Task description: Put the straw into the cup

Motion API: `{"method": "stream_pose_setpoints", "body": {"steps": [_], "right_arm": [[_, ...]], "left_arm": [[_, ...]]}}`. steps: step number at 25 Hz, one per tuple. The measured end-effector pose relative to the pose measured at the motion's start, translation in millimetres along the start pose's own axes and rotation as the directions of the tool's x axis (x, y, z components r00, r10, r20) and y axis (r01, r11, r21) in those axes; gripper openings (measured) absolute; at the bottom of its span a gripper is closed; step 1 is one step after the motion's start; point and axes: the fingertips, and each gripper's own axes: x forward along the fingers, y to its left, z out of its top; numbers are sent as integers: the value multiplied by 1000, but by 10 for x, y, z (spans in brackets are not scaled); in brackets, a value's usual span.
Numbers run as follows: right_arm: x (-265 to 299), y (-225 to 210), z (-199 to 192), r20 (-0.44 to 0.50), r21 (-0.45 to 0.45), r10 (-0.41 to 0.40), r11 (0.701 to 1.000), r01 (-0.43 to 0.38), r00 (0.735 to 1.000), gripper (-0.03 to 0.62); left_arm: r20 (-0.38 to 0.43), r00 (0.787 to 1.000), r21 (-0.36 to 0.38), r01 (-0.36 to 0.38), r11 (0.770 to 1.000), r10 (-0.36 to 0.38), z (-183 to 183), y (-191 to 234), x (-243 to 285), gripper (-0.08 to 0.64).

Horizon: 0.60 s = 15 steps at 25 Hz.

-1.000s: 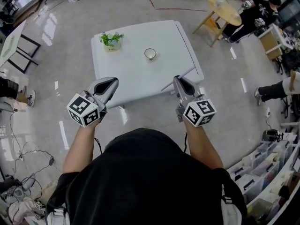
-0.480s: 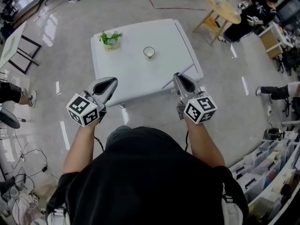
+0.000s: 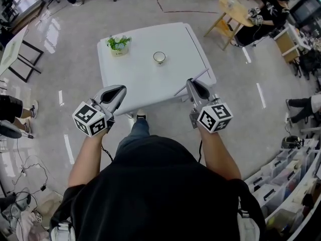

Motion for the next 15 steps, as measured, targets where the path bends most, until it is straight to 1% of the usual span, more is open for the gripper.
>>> {"method": "stream_pose_setpoints", "body": {"steps": [9, 15], "right_arm": [[101, -87, 147, 18, -14, -22, 1000, 22, 1000, 49], [282, -183, 208, 20, -11, -36, 999, 36, 999, 49]], "left_arm": [[9, 1000, -2, 16, 1000, -16, 52, 152, 118, 0], [8, 1000, -10, 30, 1000, -29, 76, 329, 246, 0]]}}
